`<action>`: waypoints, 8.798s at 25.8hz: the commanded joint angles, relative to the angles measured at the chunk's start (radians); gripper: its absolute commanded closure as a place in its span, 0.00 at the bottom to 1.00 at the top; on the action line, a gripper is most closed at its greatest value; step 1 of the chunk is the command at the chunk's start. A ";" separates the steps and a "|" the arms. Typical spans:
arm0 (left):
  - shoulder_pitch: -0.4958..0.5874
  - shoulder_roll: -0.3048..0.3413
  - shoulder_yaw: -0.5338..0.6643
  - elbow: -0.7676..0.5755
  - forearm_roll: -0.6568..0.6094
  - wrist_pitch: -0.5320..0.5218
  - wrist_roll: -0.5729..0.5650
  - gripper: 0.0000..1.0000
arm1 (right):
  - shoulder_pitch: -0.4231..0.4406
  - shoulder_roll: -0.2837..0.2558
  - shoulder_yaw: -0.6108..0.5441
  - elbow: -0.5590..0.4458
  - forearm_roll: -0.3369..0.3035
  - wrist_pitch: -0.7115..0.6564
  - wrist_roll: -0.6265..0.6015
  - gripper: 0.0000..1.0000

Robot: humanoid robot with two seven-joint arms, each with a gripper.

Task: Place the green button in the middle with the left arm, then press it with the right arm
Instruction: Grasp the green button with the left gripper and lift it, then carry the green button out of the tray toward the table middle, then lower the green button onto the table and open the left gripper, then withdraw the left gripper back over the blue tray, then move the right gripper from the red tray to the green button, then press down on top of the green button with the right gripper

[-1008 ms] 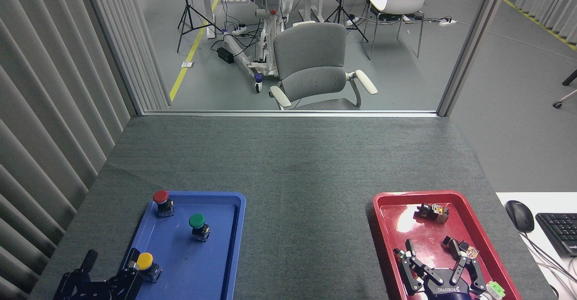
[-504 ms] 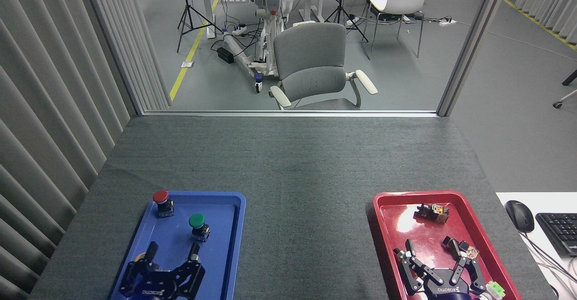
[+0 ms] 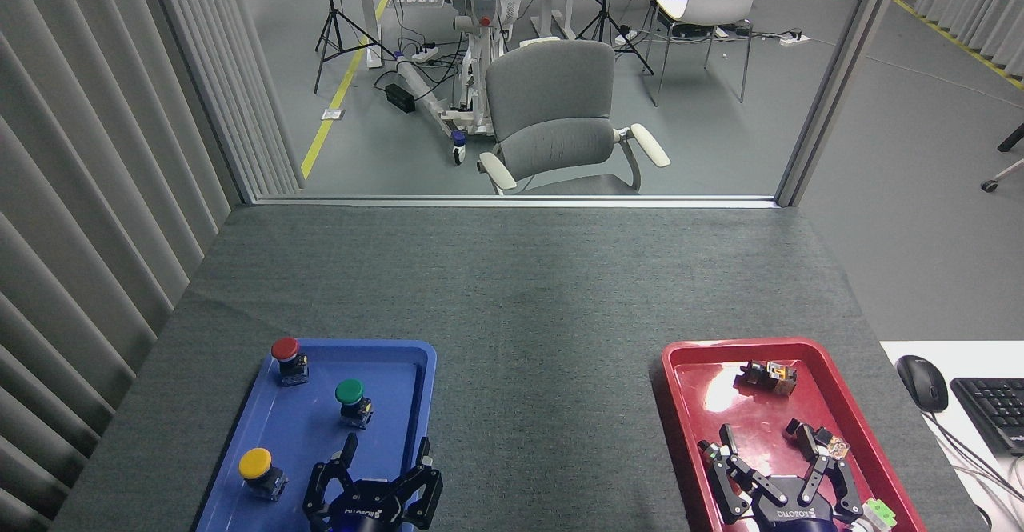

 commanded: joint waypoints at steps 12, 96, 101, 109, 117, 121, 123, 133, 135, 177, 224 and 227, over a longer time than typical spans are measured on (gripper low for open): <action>-0.173 -0.022 0.000 0.273 0.107 0.003 0.013 0.01 | 0.002 0.000 0.003 0.000 -0.002 0.001 -0.002 0.01; -0.371 -0.144 -0.350 0.587 0.064 -0.270 0.196 0.05 | 0.017 0.001 0.003 0.000 -0.002 0.001 0.001 0.01; -0.334 -0.130 -0.347 0.558 0.058 -0.273 0.196 0.00 | 0.017 0.000 0.003 0.000 -0.002 0.001 0.001 0.01; -0.268 -0.005 -0.339 0.334 0.054 -0.268 0.196 0.00 | 0.019 -0.003 0.003 0.000 -0.003 -0.005 0.001 0.01; -0.099 0.153 -0.086 0.029 0.055 -0.313 0.180 0.00 | 0.019 0.001 0.007 0.000 -0.003 -0.005 0.001 0.01; 0.068 0.167 0.288 -0.143 0.052 -0.474 0.090 0.00 | 0.017 0.006 0.012 0.000 -0.002 -0.008 0.003 0.01; 0.111 0.153 0.466 -0.166 0.051 -0.598 0.015 0.00 | 0.015 0.014 0.013 0.000 -0.002 -0.008 0.004 0.01; 0.108 0.089 0.539 -0.063 -0.015 -0.657 -0.028 0.00 | -0.032 0.051 0.101 0.017 0.038 0.000 0.004 0.27; 0.108 0.077 0.543 -0.058 -0.017 -0.657 -0.030 0.00 | -0.046 0.063 0.115 0.018 0.043 -0.002 0.006 0.27; 0.114 0.069 0.595 -0.022 -0.009 -0.663 -0.025 0.00 | -0.290 0.178 0.415 0.262 0.118 -0.128 0.218 1.00; 0.108 0.067 0.594 -0.019 -0.008 -0.658 -0.025 0.00 | -0.290 0.190 0.424 0.287 0.094 0.010 -0.009 0.12; 0.106 0.067 0.594 -0.019 -0.006 -0.658 -0.025 0.00 | -0.288 0.189 0.417 0.273 0.094 0.046 -0.057 0.13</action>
